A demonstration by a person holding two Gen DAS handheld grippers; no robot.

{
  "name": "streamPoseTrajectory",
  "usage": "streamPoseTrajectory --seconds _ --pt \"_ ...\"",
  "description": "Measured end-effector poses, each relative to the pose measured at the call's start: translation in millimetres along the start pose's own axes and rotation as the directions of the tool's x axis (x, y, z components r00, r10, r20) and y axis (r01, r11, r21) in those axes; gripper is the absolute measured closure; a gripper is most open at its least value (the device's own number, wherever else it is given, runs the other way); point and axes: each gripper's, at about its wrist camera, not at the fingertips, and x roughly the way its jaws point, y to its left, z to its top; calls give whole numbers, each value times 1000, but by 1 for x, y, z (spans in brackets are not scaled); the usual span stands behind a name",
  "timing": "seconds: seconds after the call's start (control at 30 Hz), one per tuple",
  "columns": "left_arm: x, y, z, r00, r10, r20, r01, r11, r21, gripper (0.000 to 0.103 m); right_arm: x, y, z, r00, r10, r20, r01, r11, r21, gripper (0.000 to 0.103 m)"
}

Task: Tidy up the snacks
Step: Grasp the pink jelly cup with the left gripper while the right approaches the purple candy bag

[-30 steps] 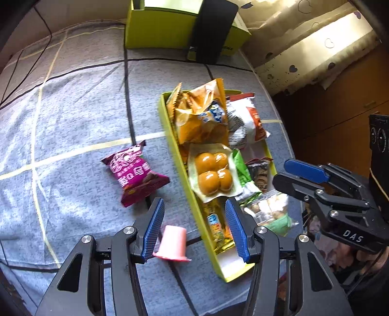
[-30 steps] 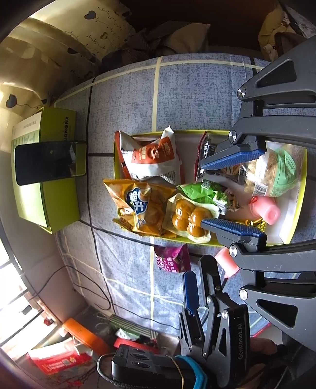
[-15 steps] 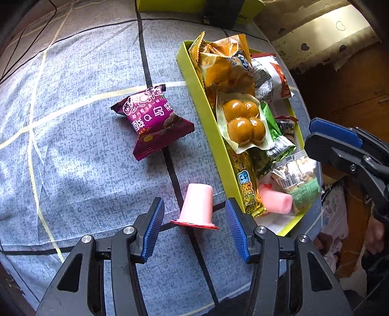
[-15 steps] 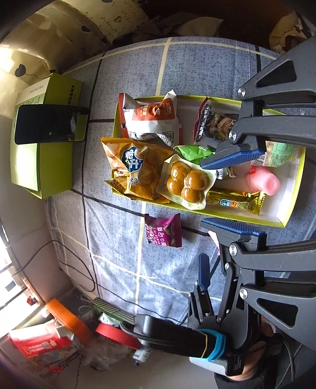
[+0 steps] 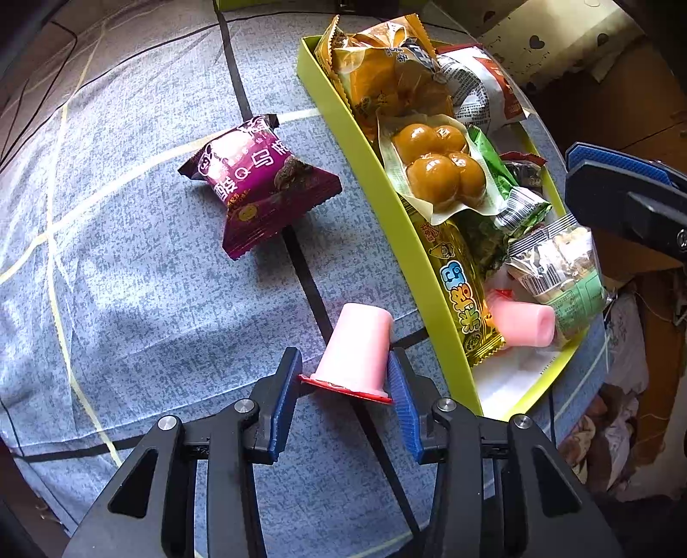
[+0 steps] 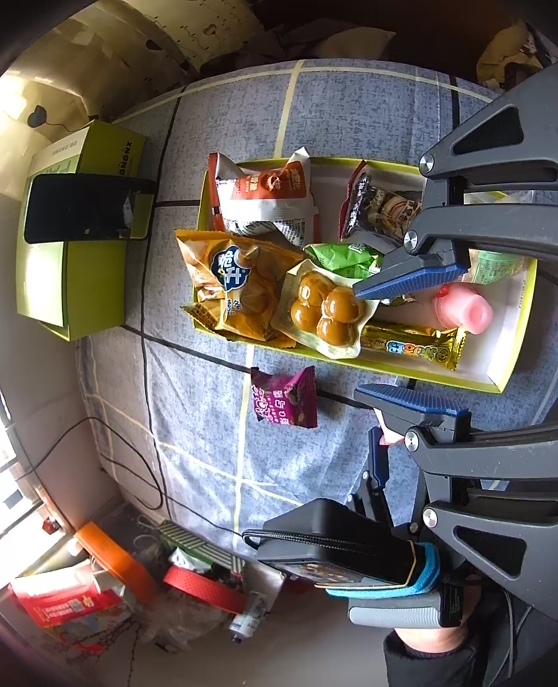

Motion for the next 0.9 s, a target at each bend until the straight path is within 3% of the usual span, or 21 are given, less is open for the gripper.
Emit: streamPoseTrajectory --seconds 0.23,0.53,0.9 --pt "-21 30 -6 997 20 68 -14 995 -96 61 8 8 5 1000 5 -14 -5 1000 -14 64" --pt "-54 89 -19 986 104 132 -67 964 -259 61 28 28 21 999 17 -41 -19 999 -44 64" --pt "-73 128 -27 977 157 142 -99 932 -349 61 64 59 48 995 -9 -99 0 996 -88 63"
